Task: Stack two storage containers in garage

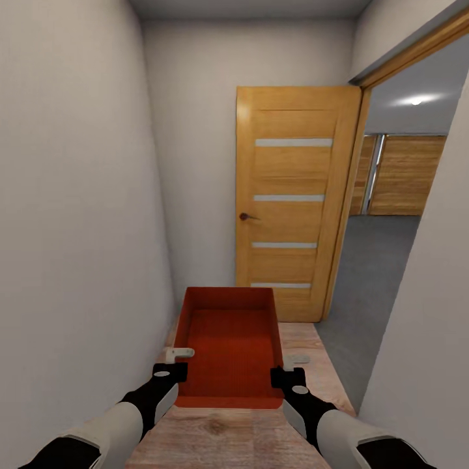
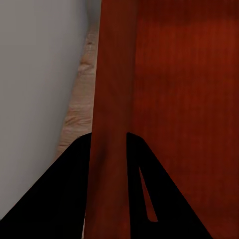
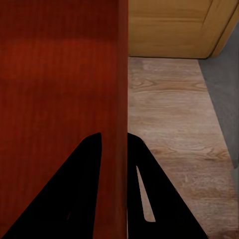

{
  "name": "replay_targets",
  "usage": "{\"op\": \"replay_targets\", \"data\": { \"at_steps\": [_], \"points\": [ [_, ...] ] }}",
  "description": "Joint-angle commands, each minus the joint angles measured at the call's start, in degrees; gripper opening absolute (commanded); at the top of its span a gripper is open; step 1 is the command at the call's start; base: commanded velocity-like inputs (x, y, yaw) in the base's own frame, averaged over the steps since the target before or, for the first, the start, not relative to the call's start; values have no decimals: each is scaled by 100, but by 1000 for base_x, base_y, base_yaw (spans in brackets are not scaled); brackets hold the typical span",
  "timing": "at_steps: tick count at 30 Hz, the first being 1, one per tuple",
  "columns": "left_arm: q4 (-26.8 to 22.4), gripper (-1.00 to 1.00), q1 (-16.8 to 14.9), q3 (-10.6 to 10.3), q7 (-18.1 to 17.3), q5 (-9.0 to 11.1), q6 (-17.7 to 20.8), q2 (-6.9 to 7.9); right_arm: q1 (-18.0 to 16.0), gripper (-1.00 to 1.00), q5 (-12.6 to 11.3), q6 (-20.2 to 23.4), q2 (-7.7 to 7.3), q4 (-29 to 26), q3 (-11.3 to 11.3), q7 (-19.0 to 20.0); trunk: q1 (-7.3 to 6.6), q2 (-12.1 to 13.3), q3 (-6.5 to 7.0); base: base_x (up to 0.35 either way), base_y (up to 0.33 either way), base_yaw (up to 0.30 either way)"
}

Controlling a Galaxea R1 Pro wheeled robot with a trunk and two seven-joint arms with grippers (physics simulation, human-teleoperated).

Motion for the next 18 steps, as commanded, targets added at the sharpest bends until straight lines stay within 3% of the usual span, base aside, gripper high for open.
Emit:
{"op": "replay_targets", "data": {
  "at_steps": [1, 18],
  "points": [
    [-30, -100, -9, 88, 188, -94, 28, 5, -3, -100, -83, -24, -75, 152, 77, -336, 4, -5, -7, 324, 0, 0],
    [-33, -100, -9, 88, 188, -94, 29, 5, -3, -100, -83, -24, -70, 153, 77, -342, 4, -5, -7, 324, 0, 0]
  ]
}}
